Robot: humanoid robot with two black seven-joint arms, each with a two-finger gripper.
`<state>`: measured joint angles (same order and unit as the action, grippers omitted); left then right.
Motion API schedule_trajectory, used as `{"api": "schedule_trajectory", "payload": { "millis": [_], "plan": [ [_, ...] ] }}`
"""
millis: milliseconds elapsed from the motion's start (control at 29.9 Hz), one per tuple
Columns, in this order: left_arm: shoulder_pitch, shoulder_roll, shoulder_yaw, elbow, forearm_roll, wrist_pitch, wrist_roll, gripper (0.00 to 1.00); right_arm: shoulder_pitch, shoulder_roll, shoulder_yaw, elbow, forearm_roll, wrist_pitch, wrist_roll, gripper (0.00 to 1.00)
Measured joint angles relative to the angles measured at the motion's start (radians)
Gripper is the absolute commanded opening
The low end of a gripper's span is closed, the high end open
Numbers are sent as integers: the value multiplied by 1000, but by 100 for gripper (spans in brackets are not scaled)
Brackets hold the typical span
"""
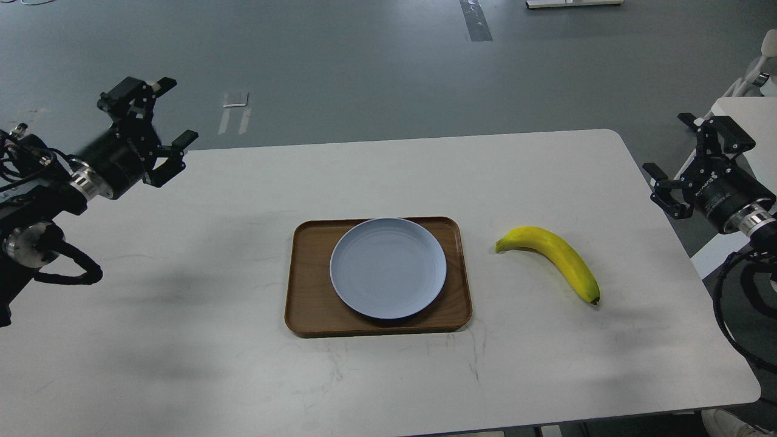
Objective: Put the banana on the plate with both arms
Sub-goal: 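Release the plate and withdraw the left gripper upward, then reach the right gripper down to the yellow banana and grasp it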
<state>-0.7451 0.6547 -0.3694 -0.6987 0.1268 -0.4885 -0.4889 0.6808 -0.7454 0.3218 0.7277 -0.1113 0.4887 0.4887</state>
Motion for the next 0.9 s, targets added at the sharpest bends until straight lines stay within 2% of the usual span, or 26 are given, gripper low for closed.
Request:
{"api": "schedule_trajectory", "payload": {
  "millis": [234,435,602,769,903],
  "plan": [
    [51,8,-57,-1,-4,0,0,98,60,-13,-18,43,-341,0,0,100],
    [52,1,-60,-1,-4,0,0,98,225,-28,-94,99,-823,0,0,100],
    [52,5,-60,-1,-4,0,0,98,392,1,-284,123,-1107,0,0,100],
    [52,11,-60,-1,-4,0,0,98,537,62,-497,124,-1258,0,0,100],
    [52,11,-60,-1,-4,0,0,98,572,100,-579,120,-1353,0,0,100]
  ]
}}
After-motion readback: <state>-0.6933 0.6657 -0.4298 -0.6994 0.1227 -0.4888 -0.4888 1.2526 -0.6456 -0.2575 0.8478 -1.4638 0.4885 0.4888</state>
